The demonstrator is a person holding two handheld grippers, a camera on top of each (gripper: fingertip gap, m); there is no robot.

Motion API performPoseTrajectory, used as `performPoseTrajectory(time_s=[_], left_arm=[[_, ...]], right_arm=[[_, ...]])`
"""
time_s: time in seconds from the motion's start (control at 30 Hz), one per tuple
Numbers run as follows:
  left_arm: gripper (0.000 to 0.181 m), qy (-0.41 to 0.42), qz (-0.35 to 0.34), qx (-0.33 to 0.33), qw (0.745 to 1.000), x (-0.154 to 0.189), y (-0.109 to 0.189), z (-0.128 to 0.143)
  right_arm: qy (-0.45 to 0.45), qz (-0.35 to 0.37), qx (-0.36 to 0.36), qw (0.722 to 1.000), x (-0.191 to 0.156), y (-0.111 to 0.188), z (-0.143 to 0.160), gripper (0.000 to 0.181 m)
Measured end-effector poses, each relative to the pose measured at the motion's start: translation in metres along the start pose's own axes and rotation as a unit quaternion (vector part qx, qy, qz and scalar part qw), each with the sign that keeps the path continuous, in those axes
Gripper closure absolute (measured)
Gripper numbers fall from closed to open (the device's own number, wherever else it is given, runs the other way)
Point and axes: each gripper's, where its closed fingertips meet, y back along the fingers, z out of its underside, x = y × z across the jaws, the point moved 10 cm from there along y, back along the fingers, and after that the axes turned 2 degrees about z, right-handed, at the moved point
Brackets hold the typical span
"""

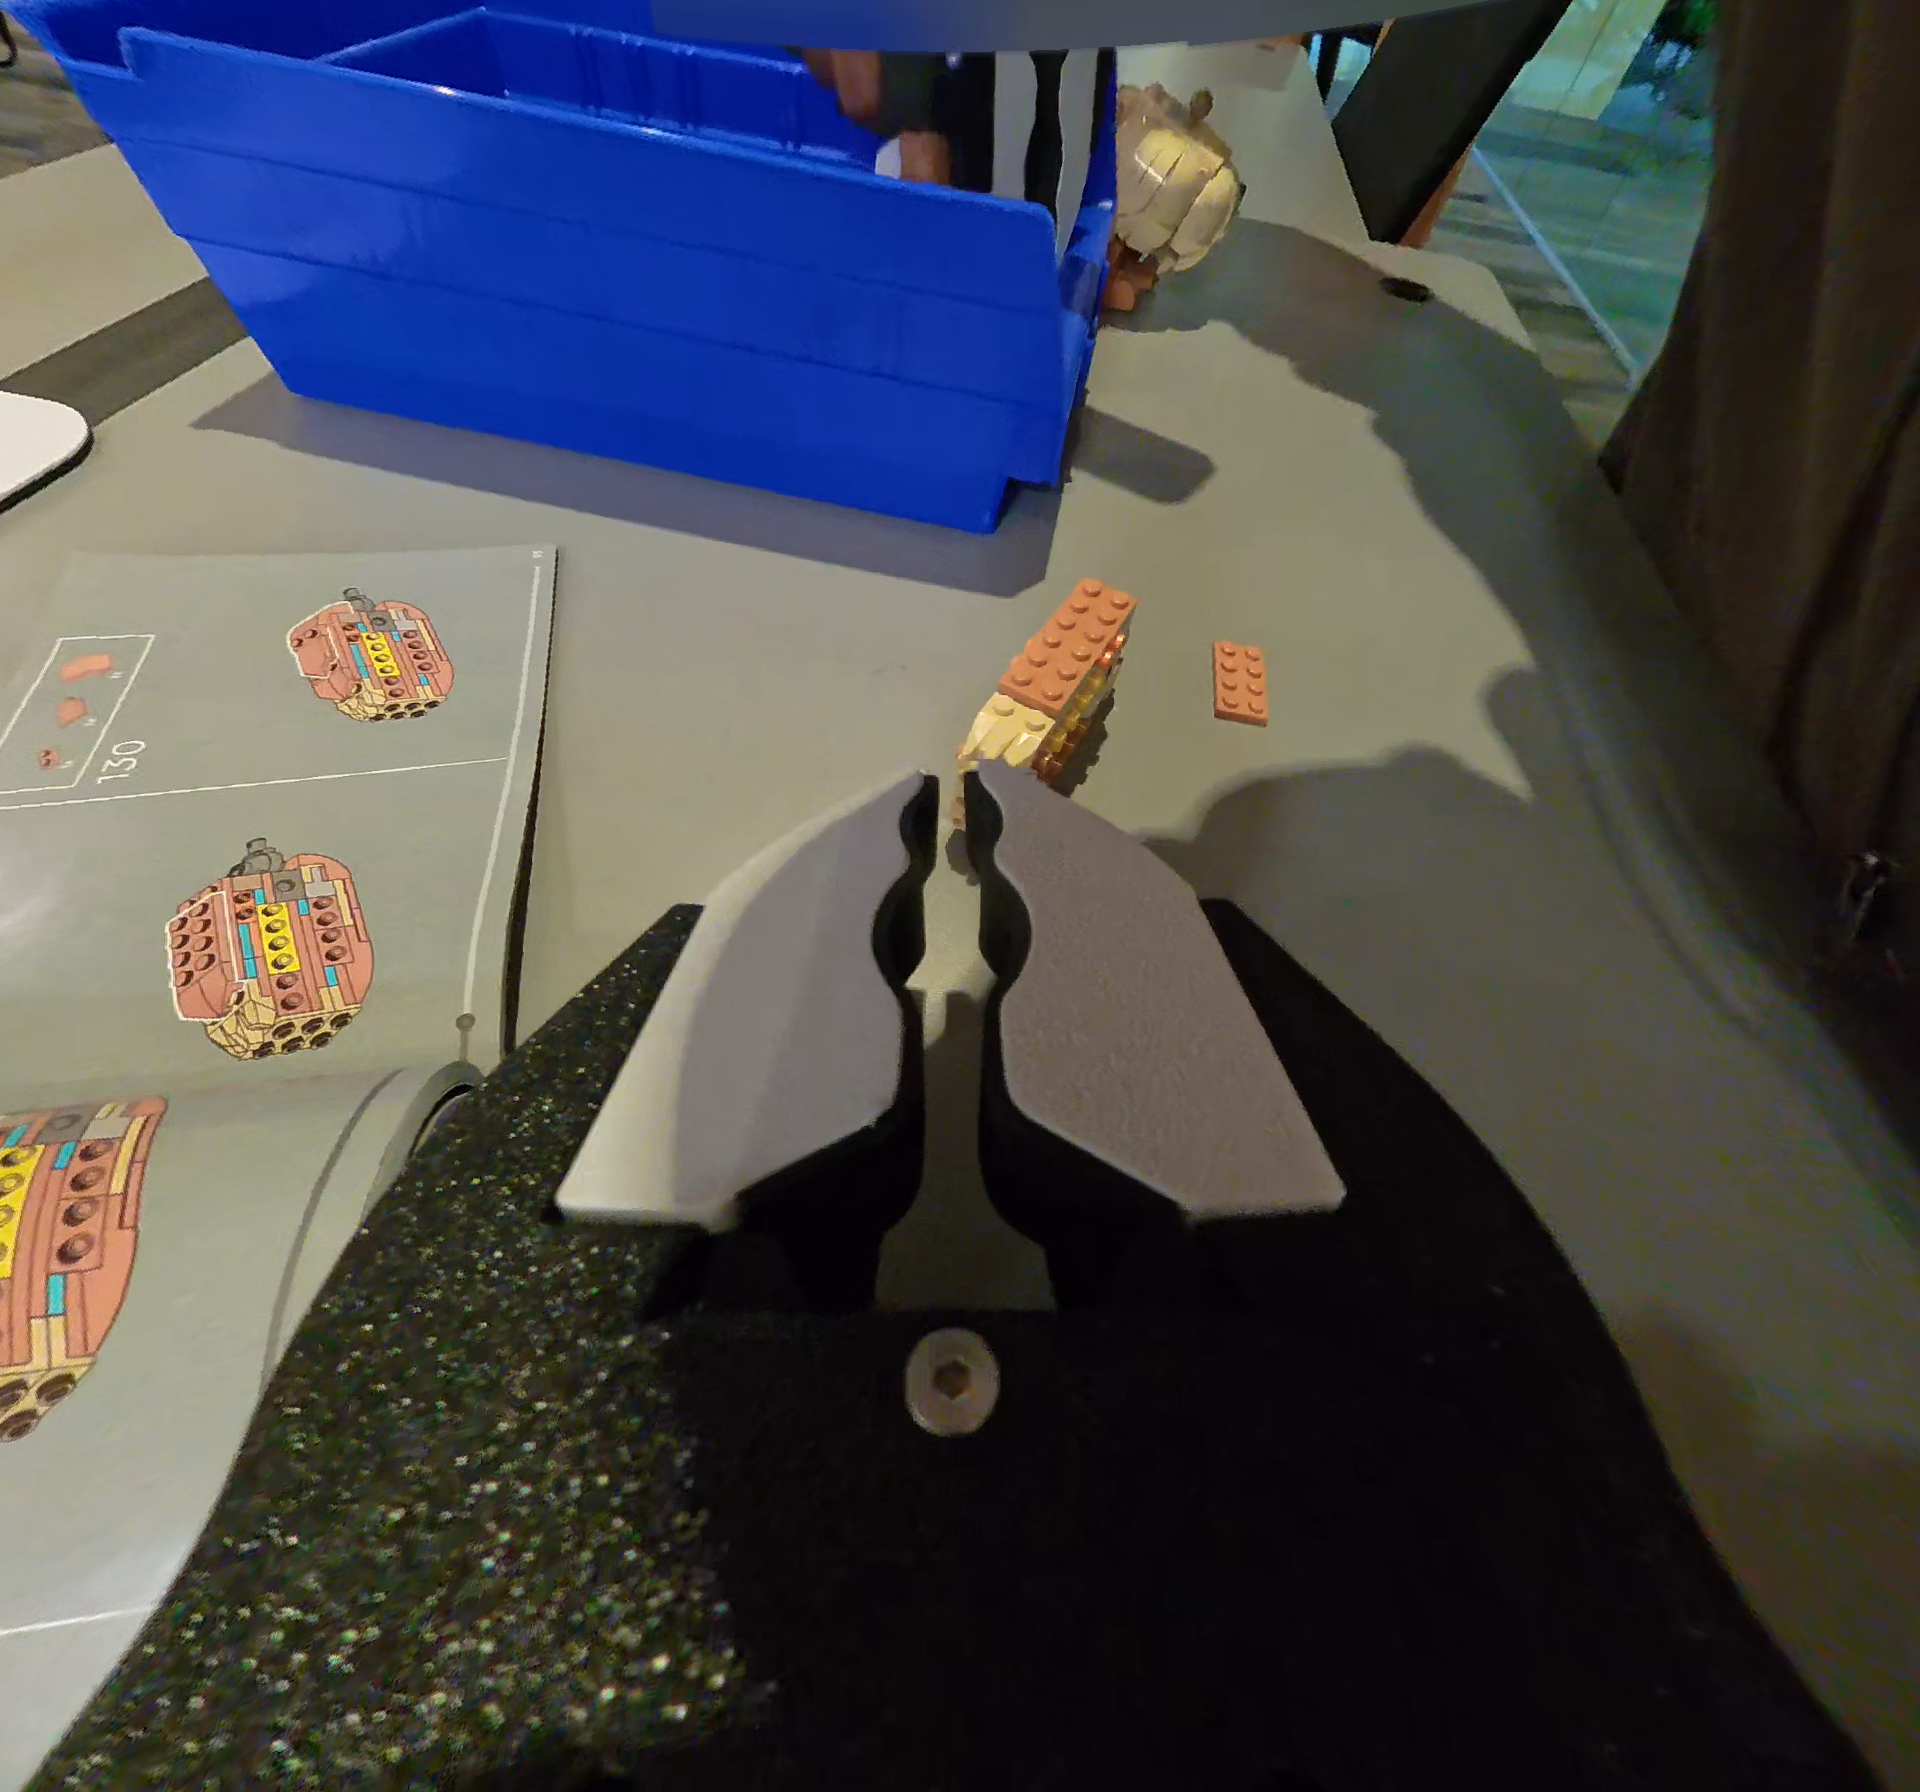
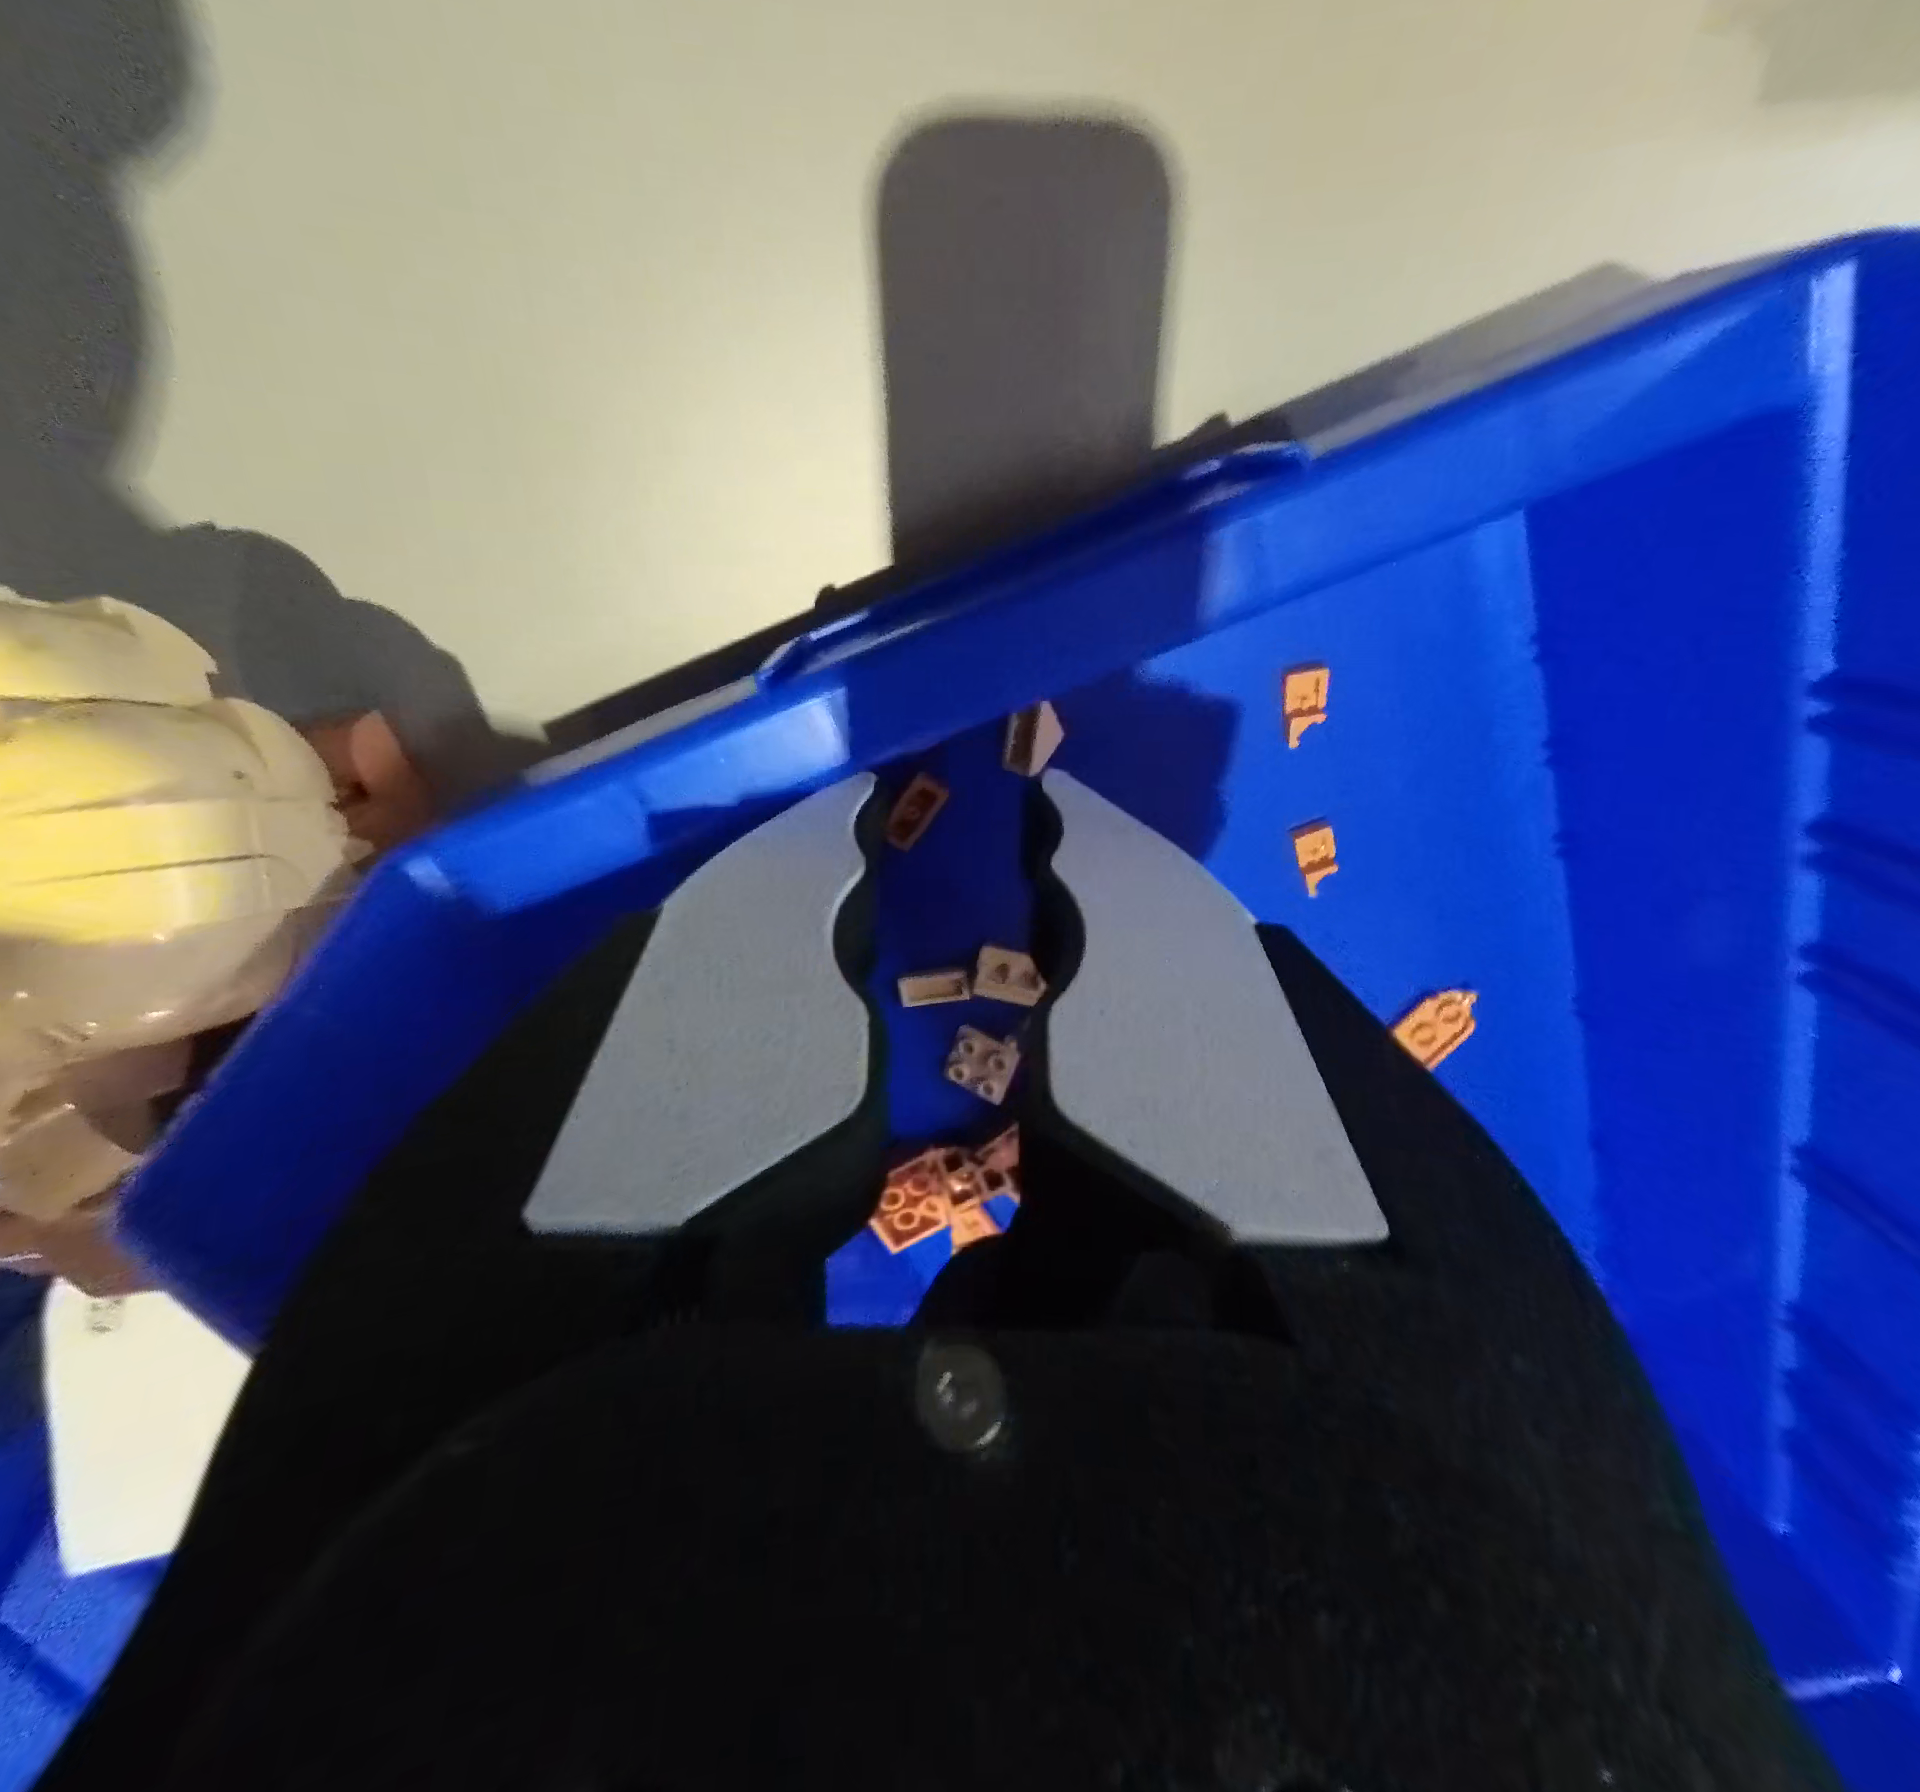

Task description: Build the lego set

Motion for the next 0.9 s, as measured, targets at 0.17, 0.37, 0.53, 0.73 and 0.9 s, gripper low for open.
performPoseTrajectory(time_s=[0.17, 0.37, 0.53, 0.73, 0.9], left_arm=[[0.176, 0.007, -0.003, -0.003, 1.000, -0.001, -0.001, 0.000], [0.176, 0.025, -0.003, 0.001, 1.000, -0.005, 0.000, 0.000], [0.176, 0.039, 0.000, 0.010, 0.999, -0.008, 0.002, 0.000], [0.176, 0.035, -0.005, 0.004, 0.999, -0.007, 0.001, 0.000], [0.177, 0.038, -0.006, 0.005, 0.999, -0.008, 0.001, 0.000]], right_arm=[[0.061, -0.027, 0.016, 0.998, 0.000, -0.011, 0.000, 0.156], [0.090, -0.022, 0.046, 0.995, -0.005, -0.023, -0.012, 0.156], [0.090, -0.001, 0.052, 0.995, -0.013, -0.024, -0.022, 0.158], [0.053, 0.033, 0.085, 0.994, -0.017, -0.026, -0.029, 0.166], [0.025, 0.056, 0.095, 0.994, -0.018, -0.027, -0.030, 0.167]])
